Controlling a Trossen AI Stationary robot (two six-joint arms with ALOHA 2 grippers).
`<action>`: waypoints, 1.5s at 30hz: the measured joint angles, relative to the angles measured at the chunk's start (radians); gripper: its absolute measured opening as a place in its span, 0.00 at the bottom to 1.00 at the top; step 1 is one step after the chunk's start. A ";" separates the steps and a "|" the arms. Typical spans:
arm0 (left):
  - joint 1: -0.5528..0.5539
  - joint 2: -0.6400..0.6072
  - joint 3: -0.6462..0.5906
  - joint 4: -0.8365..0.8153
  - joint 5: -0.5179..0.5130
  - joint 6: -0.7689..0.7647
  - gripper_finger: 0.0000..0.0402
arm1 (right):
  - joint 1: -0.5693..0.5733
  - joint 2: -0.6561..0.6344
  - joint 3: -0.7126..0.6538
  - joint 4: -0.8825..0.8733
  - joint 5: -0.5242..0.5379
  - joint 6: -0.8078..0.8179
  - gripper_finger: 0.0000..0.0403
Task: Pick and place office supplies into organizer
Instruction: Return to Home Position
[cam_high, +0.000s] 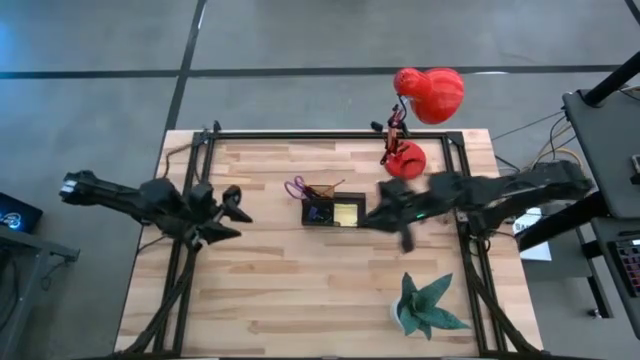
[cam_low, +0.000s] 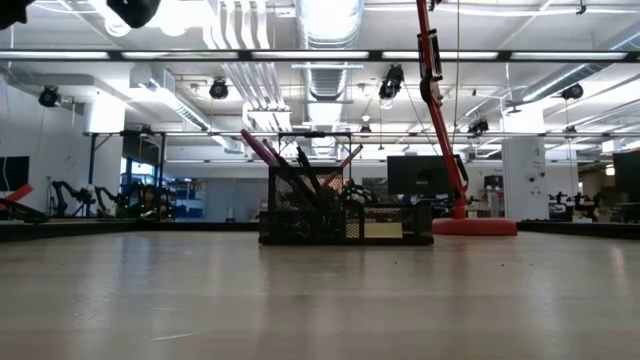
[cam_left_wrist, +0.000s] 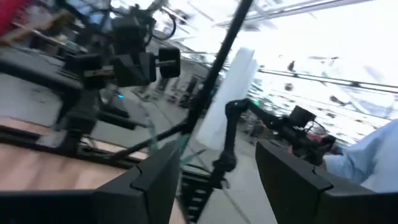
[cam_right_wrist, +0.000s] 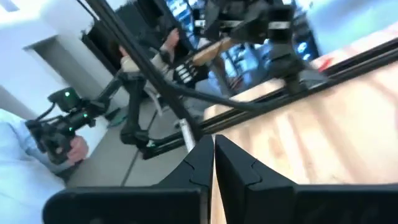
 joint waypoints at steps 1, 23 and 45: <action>0.013 -0.028 0.003 -0.036 -0.005 0.005 0.49 | -0.010 -0.068 -0.053 0.000 0.001 -0.013 0.02; 0.071 -0.425 -0.108 -0.489 -0.484 0.102 0.49 | -0.204 -1.144 -0.847 0.036 -0.115 -0.076 0.02; 0.071 -0.427 -0.422 -0.282 -0.601 0.018 0.49 | -0.521 -1.144 -0.981 0.033 -0.436 -0.165 0.02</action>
